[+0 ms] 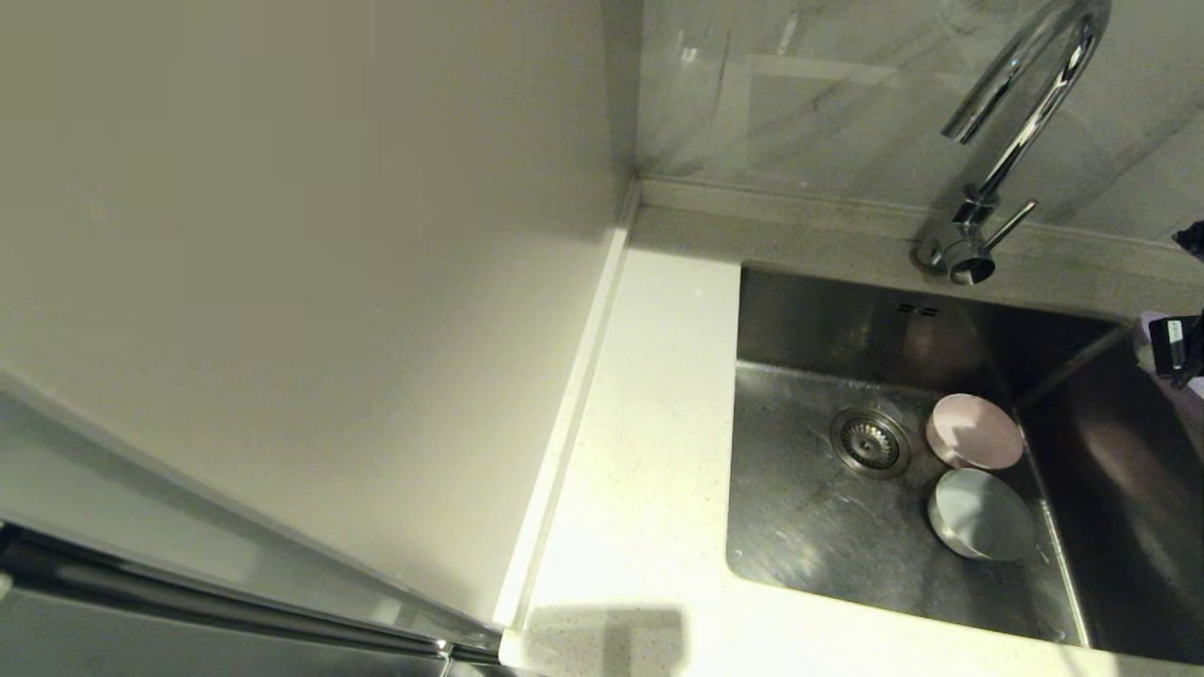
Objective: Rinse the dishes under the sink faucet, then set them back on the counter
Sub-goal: Put a plate back to the table from the sink
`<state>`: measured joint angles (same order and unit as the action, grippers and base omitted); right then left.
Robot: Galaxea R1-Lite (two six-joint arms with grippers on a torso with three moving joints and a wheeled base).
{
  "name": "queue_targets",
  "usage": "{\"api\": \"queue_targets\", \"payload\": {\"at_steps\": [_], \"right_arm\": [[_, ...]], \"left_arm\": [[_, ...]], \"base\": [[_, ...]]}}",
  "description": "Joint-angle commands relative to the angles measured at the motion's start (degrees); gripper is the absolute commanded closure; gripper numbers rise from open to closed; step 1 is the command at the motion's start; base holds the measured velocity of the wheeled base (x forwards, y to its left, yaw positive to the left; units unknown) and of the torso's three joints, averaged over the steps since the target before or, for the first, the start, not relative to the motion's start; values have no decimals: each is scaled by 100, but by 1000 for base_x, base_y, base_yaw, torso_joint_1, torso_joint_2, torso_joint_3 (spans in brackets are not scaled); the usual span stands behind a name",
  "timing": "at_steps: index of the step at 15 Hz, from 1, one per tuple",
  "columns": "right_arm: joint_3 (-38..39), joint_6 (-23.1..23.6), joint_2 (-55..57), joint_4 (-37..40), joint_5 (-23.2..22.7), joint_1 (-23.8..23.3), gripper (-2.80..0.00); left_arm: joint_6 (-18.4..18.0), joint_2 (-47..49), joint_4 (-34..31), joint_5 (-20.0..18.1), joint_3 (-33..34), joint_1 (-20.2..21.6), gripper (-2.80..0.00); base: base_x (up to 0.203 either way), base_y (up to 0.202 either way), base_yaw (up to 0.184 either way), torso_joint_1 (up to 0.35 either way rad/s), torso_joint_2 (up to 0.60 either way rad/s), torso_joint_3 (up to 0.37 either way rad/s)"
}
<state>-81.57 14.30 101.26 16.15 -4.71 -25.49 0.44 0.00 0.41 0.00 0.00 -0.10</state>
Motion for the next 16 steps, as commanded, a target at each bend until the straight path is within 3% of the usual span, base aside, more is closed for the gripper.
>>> {"api": "queue_targets", "payload": {"at_steps": [1, 6, 16], "right_arm": [[-41, -39, 209, -49, 69, -198, 0], [-18, -32, 291, -50, 76, -494, 0], [-86, 3, 535, -238, 80, -529, 0]], "left_arm": [[0, 0, 2, 0, 18, 1, 0], [0, 0, 2, 0, 18, 1, 0], [0, 0, 2, 0, 18, 1, 0]], "base": [[0, 0, 0, 0, 0, 0], [0, 0, 0, 0, 0, 0], [0, 0, 0, 0, 0, 0]]}}
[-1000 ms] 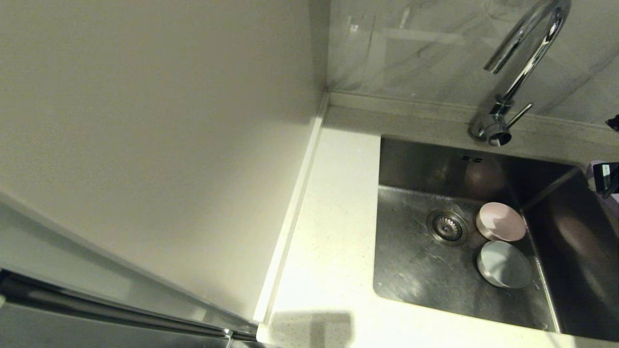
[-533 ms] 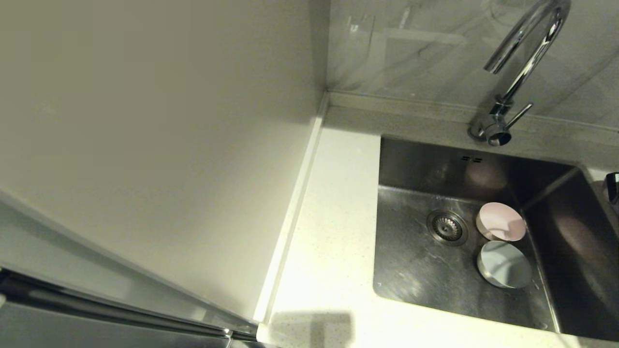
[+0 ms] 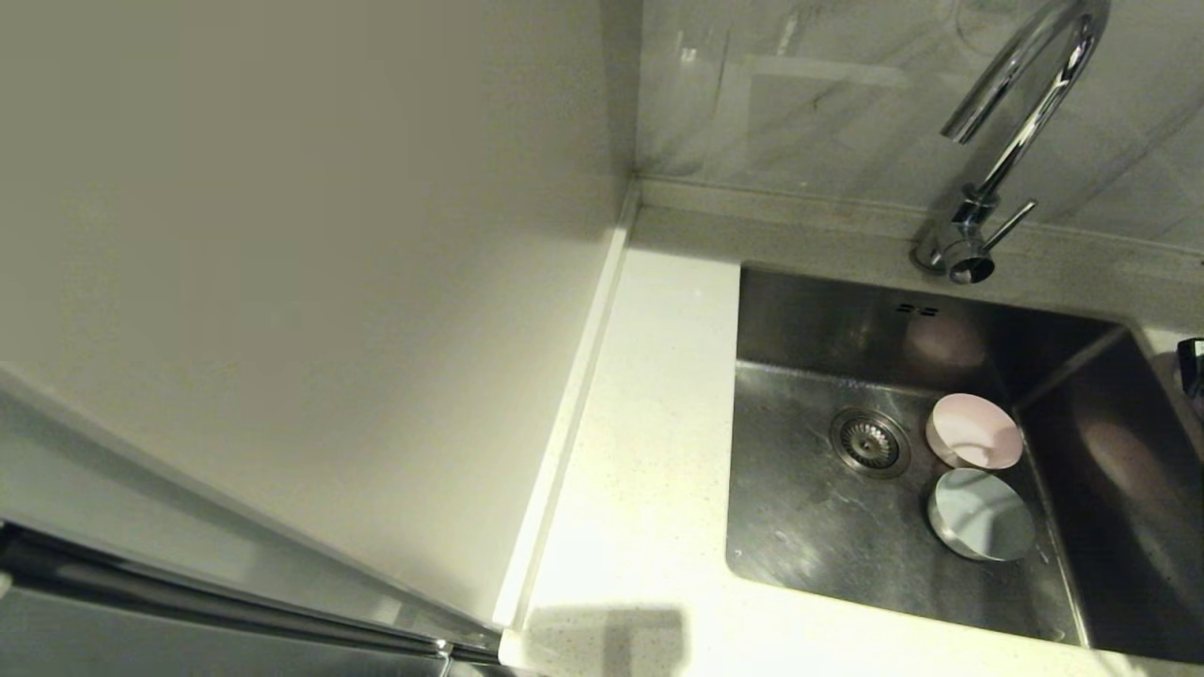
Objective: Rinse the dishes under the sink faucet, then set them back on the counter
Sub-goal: Put a plate back to the table from the sink
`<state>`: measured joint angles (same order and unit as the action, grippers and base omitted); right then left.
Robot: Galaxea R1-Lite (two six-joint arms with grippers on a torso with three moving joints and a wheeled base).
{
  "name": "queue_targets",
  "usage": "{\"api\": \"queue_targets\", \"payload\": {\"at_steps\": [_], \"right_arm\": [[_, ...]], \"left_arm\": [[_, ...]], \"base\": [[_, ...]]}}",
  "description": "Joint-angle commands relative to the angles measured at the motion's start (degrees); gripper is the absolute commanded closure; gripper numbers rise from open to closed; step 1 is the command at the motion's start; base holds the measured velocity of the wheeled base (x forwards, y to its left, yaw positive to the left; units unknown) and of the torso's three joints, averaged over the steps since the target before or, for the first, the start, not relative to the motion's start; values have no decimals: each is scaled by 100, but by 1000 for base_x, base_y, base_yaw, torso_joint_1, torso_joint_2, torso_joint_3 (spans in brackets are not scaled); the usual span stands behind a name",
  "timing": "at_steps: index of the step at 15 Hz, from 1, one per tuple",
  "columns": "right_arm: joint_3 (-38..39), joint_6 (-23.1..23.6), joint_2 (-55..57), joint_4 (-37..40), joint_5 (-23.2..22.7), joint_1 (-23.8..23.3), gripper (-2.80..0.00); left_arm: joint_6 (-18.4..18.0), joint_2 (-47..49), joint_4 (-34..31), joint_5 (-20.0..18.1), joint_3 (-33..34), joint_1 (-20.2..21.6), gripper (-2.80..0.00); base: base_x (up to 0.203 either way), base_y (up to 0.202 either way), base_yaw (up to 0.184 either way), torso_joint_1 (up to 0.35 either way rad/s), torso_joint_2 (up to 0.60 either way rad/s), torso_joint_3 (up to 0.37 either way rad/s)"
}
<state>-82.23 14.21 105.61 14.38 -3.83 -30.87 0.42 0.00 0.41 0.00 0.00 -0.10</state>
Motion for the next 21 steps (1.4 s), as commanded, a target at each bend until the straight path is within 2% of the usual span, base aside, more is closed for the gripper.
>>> {"api": "queue_targets", "payload": {"at_steps": [1, 15, 16, 21], "right_arm": [[-13, 11, 111, -102, -13, 19, 0], [-223, 144, 232, -120, 189, 116, 0], [-236, 126, 232, -111, 189, 124, -280], [-246, 112, 171, -112, 189, 116, -280]], "left_arm": [[2, 0, 2, 0, 18, 1, 0], [2, 0, 2, 0, 17, 1, 0], [2, 0, 2, 0, 18, 1, 0], [2, 0, 2, 0, 18, 1, 0]], "base": [[0, 0, 0, 0, 0, 0], [0, 0, 0, 0, 0, 0], [0, 0, 0, 0, 0, 0], [0, 0, 0, 0, 0, 0]]}}
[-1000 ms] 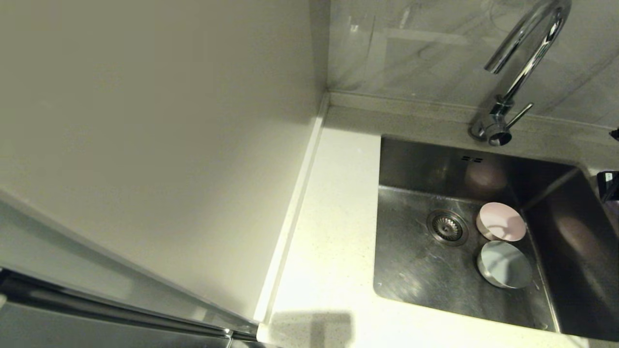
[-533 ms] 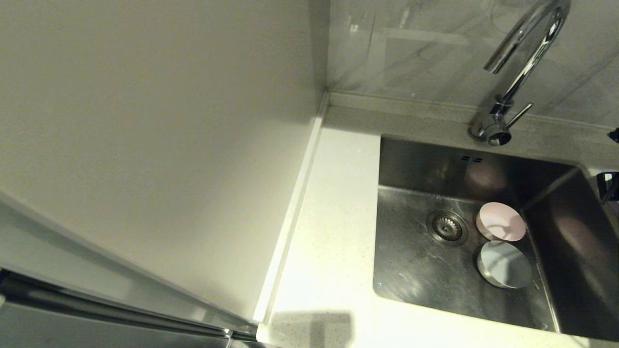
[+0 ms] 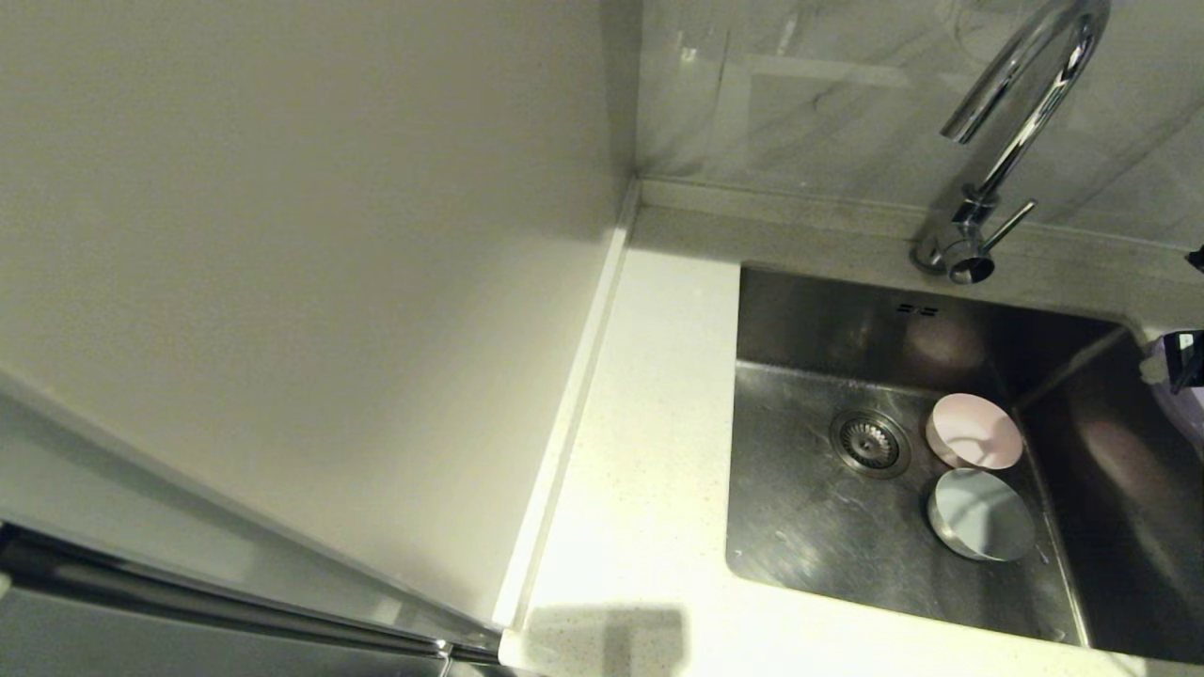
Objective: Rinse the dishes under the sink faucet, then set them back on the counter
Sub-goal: Put a plate back to the table from the sink, then put a bowl back to the table from the sink
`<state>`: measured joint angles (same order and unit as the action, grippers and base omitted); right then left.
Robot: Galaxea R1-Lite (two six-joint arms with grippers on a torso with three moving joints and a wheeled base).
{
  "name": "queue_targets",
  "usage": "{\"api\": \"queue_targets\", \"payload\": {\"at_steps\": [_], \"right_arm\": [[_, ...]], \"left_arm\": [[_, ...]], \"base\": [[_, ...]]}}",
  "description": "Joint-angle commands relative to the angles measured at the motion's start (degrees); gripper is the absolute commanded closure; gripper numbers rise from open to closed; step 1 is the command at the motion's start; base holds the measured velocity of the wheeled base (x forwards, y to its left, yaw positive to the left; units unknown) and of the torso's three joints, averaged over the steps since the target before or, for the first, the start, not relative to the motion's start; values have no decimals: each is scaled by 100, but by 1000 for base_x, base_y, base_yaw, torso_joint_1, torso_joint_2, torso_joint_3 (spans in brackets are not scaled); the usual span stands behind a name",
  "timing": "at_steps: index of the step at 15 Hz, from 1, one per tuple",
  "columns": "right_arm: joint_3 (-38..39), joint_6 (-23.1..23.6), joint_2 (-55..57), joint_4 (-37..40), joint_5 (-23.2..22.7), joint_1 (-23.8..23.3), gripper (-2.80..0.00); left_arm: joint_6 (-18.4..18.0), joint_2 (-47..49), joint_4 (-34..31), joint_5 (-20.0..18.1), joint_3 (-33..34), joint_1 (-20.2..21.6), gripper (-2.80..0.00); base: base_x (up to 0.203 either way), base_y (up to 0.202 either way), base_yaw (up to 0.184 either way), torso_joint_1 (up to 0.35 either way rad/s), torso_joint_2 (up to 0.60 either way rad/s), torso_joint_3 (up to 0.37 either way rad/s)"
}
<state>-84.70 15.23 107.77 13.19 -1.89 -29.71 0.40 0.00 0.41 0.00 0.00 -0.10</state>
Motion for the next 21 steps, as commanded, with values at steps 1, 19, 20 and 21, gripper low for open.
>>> {"api": "queue_targets", "payload": {"at_steps": [1, 19, 20, 21], "right_arm": [[6, 6, -63, 8, -4, 0, -280], [2699, 1184, -2165, 1065, -127, 1991, -280], [2717, 1184, -1994, 1065, 72, 2092, -280], [2768, 1184, -1837, 1065, 165, 2207, -280]], "left_arm": [[4, 0, 2, 0, 18, 1, 0], [4, 0, 2, 0, 18, 1, 0], [4, 0, 2, 0, 18, 1, 0], [4, 0, 2, 0, 18, 1, 0]], "base": [[0, 0, 0, 0, 0, 0], [0, 0, 0, 0, 0, 0], [0, 0, 0, 0, 0, 0], [0, 0, 0, 0, 0, 0]]}}
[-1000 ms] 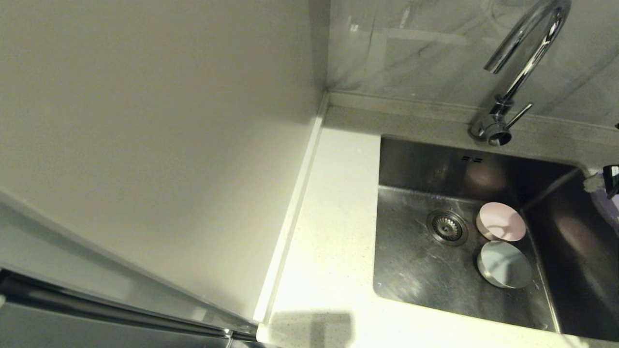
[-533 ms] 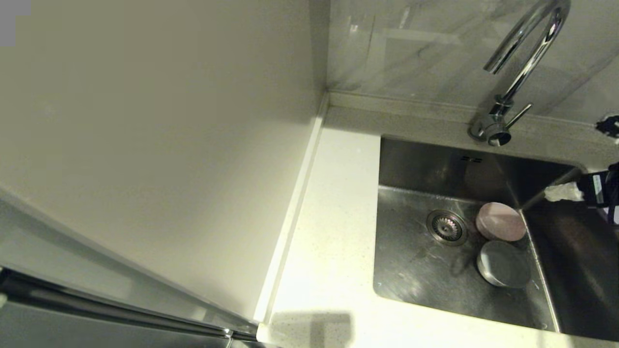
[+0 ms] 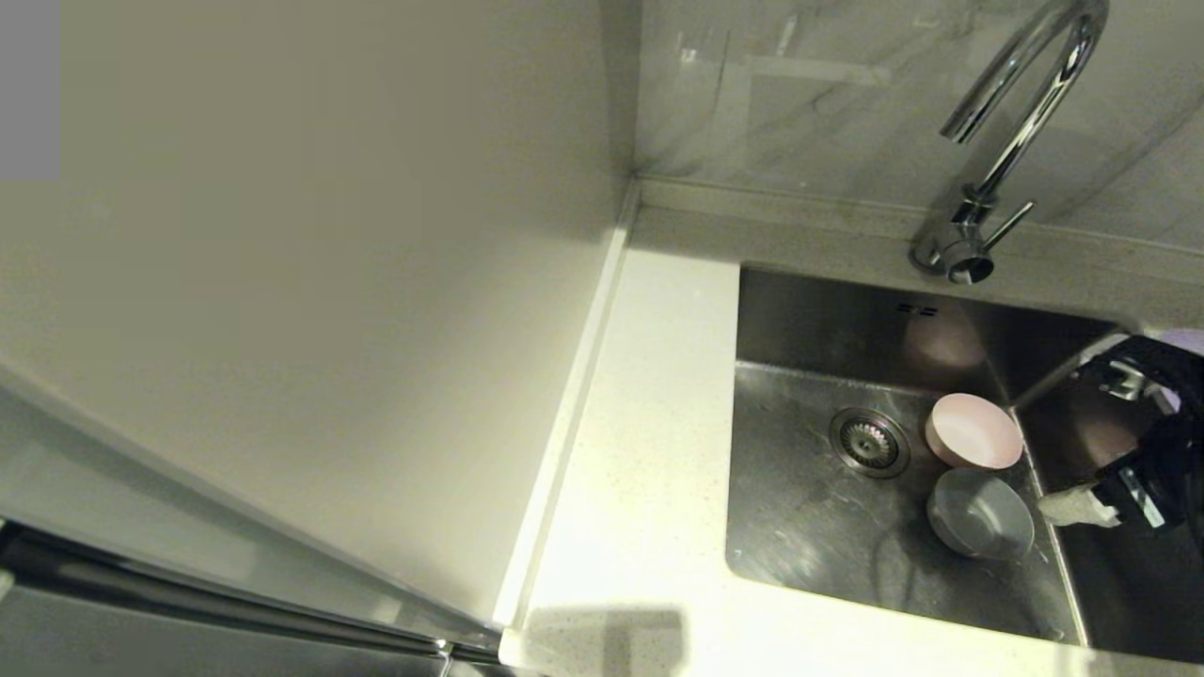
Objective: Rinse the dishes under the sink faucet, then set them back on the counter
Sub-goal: Put a bowl back to the table from the sink
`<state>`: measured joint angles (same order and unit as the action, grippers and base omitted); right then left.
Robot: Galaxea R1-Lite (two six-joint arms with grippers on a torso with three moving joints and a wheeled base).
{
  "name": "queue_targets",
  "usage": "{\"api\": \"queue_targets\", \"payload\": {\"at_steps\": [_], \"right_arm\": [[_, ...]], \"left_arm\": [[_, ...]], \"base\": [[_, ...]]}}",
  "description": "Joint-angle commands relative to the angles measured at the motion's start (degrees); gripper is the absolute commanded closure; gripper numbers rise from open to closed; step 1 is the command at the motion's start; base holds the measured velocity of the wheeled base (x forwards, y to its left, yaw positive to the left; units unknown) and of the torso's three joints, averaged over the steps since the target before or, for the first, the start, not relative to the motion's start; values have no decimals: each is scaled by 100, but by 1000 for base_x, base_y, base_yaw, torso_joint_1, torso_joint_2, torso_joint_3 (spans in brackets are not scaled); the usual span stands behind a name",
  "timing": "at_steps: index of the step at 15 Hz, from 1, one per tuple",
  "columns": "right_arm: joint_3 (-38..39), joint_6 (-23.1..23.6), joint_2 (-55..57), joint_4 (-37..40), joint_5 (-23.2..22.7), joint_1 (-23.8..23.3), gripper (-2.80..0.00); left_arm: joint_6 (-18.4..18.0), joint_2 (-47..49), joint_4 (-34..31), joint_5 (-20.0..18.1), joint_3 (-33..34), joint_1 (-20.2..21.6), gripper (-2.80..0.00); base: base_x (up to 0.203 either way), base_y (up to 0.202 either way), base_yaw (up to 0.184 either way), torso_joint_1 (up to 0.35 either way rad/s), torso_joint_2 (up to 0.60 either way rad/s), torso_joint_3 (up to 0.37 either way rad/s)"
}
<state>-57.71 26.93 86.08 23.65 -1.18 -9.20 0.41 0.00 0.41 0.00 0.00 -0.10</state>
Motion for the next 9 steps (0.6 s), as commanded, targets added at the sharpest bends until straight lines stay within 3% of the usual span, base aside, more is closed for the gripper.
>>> {"api": "queue_targets", "payload": {"at_steps": [1, 4, 9], "right_arm": [[149, 14, 451, 18, 129, 302, -280], [263, -206, 833, 19, 349, 789, -280], [-59, -2059, 1503, 8, 1172, 1789, -280]], "left_arm": [[3, 0, 3, 0, 18, 1, 0], [3, 0, 3, 0, 18, 1, 0], [3, 0, 3, 0, 18, 1, 0]], "base": [[0, 0, 0, 0, 0, 0], [0, 0, 0, 0, 0, 0], [0, 0, 0, 0, 0, 0]]}}
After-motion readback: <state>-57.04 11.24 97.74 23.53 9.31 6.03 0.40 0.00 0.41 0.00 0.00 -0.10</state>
